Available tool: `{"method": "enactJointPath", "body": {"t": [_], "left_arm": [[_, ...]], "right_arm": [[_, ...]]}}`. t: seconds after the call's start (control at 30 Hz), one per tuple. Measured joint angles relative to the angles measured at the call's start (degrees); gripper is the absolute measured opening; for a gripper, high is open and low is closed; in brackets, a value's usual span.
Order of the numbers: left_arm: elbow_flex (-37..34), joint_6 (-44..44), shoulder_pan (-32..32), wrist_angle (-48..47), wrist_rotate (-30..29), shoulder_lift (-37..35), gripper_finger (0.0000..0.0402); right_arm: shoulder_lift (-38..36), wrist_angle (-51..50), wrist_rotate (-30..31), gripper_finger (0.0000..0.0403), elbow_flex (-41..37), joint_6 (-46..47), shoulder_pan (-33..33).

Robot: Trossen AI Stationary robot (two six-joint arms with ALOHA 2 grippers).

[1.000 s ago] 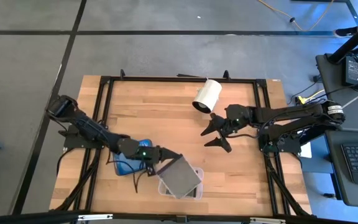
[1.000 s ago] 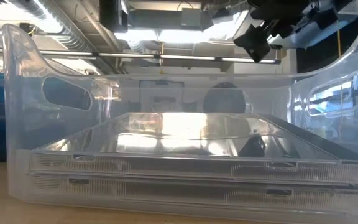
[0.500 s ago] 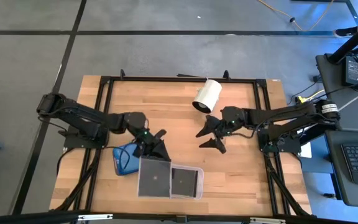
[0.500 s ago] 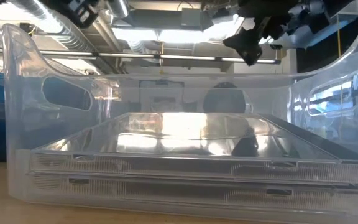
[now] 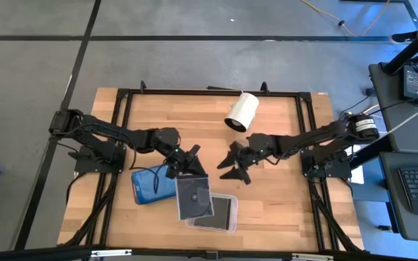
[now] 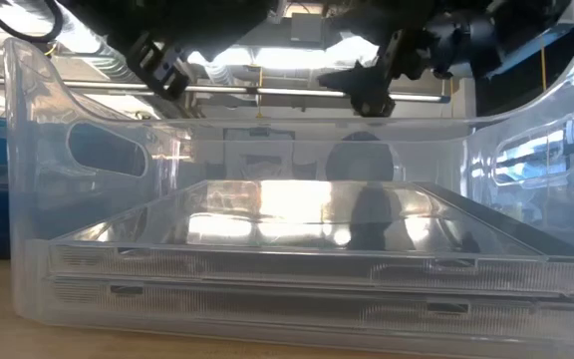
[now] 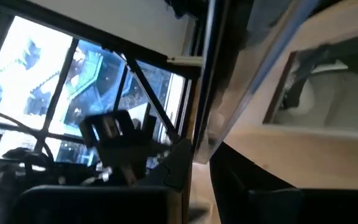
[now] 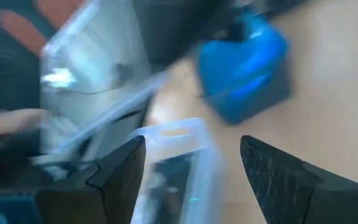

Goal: Pick & place jewel cases by type
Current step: Put the black CD case into the transparent bin

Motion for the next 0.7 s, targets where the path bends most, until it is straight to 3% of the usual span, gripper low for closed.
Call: {"method": "enactJointPath", "body": {"t": [0.27, 0.4, 0.6, 0.7], "left_arm": [[-0.02, 1.18, 0.0, -1.53, 0.12, 0.22, 0.0045], [-0.02, 1.34, 0.01, -1.71, -0.19, 0.22, 0.0045], [-0.02, 6.4, -0.01, -1.83, -6.62, 0.22, 0.0045], [-0.02, 7.32, -0.05, -1.84, -7.12, 0.22, 0.0045]], "right_arm": [[6.91, 15.21, -6.9, 0.0267, -0.04, 8.14, -0.13], [8.82, 16.77, -7.17, 0.0267, -0.04, 9.33, -0.09], [11.89, 22.13, -7.19, 0.0267, -0.04, 14.01, 0.79], [13.4, 25.88, -8.45, 0.0267, -0.04, 16.14, 0.76]]}}
